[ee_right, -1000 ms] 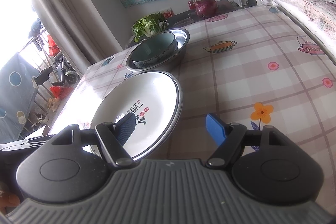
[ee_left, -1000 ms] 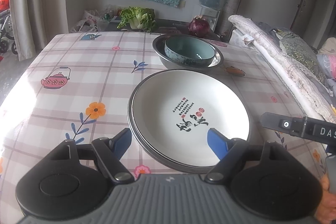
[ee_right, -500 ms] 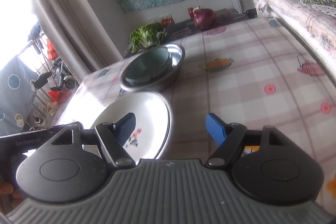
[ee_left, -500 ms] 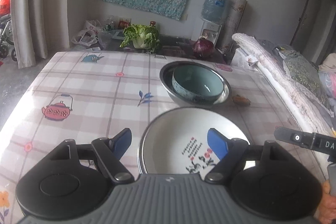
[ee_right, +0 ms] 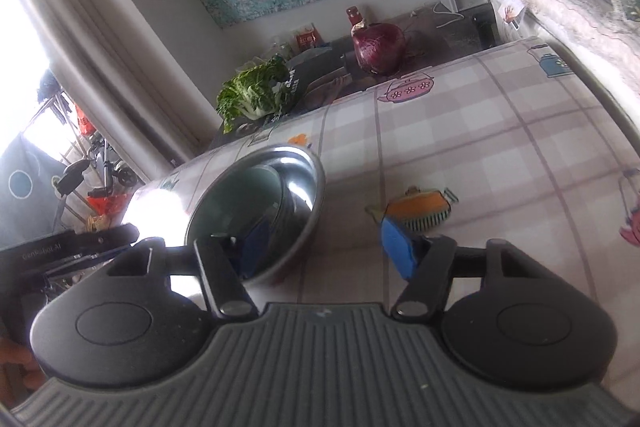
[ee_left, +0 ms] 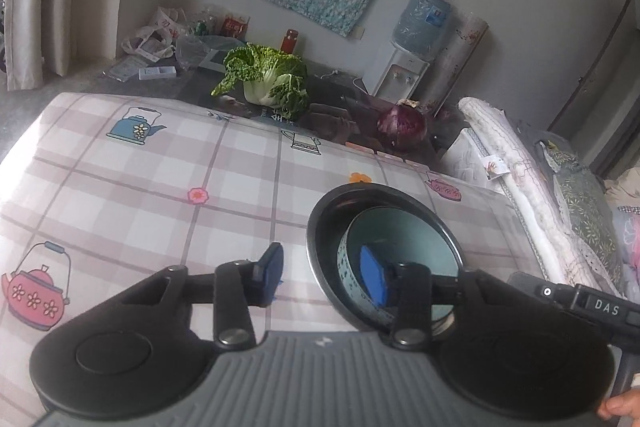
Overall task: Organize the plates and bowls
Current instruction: 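Grip the steel bowl rim with both tools, then lift and carry the nested bowls with both tools toward the plate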
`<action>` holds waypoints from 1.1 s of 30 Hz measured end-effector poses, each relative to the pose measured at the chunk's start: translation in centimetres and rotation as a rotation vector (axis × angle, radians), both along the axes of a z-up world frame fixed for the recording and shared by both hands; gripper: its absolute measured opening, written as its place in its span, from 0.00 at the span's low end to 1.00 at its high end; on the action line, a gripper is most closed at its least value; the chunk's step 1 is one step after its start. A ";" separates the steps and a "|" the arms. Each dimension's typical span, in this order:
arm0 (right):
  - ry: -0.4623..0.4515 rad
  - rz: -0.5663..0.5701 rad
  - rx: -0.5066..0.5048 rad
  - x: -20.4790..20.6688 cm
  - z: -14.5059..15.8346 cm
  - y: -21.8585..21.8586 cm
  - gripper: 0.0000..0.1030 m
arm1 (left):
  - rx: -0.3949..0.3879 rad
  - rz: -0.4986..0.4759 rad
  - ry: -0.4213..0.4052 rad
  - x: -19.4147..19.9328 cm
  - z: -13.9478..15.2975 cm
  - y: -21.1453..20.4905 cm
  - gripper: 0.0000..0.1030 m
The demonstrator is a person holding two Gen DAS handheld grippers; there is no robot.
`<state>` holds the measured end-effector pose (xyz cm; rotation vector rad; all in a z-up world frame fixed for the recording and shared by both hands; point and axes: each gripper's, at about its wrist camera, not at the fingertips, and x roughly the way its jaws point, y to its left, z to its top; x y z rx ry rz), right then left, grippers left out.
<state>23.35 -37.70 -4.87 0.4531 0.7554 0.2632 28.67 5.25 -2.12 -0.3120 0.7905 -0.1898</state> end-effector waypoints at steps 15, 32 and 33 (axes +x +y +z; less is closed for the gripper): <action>0.081 0.069 0.004 7.1 -3.5 1.9 0.19 | -0.037 -0.019 0.111 5.1 -3.0 -0.4 0.18; 0.118 0.088 0.049 8.6 -4.9 3.2 0.09 | -0.099 -0.014 0.192 6.5 -6.1 -0.5 0.12; 0.121 0.085 0.054 8.7 -5.1 3.3 0.09 | -0.102 -0.012 0.191 6.5 -6.1 -0.5 0.12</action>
